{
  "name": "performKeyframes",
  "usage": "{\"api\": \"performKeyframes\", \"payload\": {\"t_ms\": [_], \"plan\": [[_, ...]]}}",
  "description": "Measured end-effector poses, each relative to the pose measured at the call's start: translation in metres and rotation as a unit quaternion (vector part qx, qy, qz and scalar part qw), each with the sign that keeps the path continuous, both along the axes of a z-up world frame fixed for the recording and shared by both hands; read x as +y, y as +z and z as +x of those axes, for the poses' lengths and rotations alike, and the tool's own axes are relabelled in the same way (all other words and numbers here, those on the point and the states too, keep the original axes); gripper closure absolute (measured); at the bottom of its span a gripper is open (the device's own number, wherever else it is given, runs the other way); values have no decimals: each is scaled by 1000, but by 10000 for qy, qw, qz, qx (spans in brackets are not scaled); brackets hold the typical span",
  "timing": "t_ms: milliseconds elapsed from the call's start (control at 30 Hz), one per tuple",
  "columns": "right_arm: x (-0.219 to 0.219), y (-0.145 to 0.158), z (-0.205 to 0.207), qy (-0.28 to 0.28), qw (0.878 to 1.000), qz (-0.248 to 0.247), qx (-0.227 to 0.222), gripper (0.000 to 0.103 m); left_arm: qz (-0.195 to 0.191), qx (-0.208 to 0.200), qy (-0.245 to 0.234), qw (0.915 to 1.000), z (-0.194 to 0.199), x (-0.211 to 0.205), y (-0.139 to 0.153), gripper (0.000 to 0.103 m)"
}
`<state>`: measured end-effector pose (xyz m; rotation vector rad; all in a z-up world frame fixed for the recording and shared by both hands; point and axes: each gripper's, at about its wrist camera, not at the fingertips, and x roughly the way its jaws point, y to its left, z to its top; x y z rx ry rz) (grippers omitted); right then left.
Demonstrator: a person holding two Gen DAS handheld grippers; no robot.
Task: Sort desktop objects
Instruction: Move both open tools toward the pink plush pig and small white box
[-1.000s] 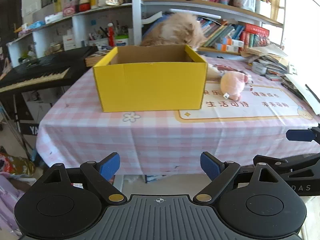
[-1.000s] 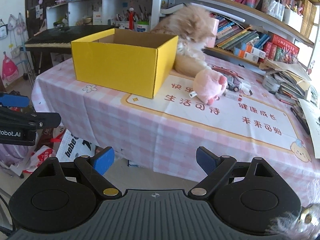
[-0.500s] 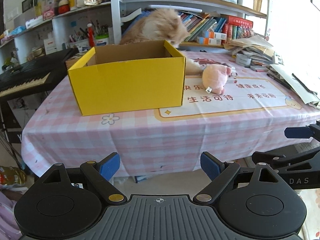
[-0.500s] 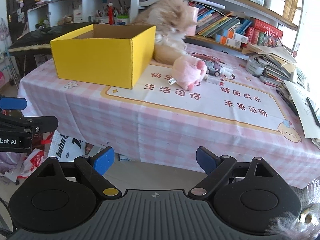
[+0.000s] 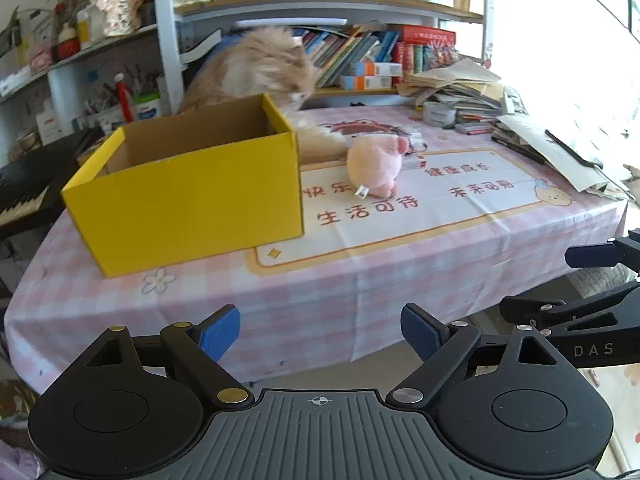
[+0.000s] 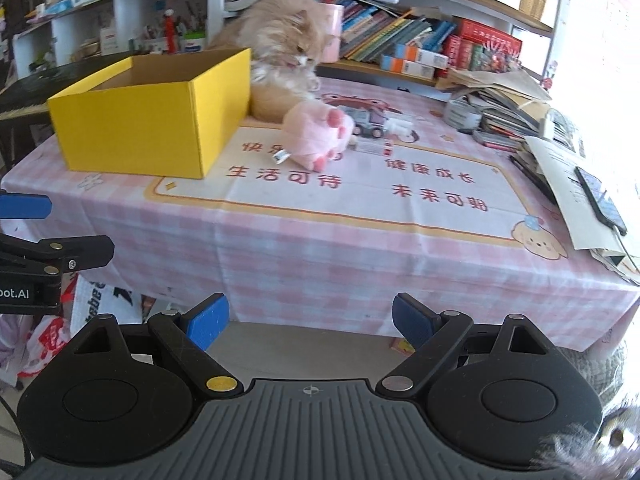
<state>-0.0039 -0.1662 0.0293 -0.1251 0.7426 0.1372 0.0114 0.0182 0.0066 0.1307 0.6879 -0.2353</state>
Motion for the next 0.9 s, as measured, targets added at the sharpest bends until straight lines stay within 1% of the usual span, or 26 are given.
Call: {"api": "performKeyframes", "payload": {"t_ms": [233, 533, 900], "plan": [[-11, 0, 9, -96, 10000, -1, 19, 15, 24, -29, -131, 9999, 9, -14, 0, 13], [-27, -5, 22, -122, 9998, -20, 151, 15, 44, 103, -257, 9996, 25, -36, -6, 13], [-61, -8, 61, -113, 9994, 95, 301, 15, 198, 184, -263, 9993, 55, -74, -9, 13]]}}
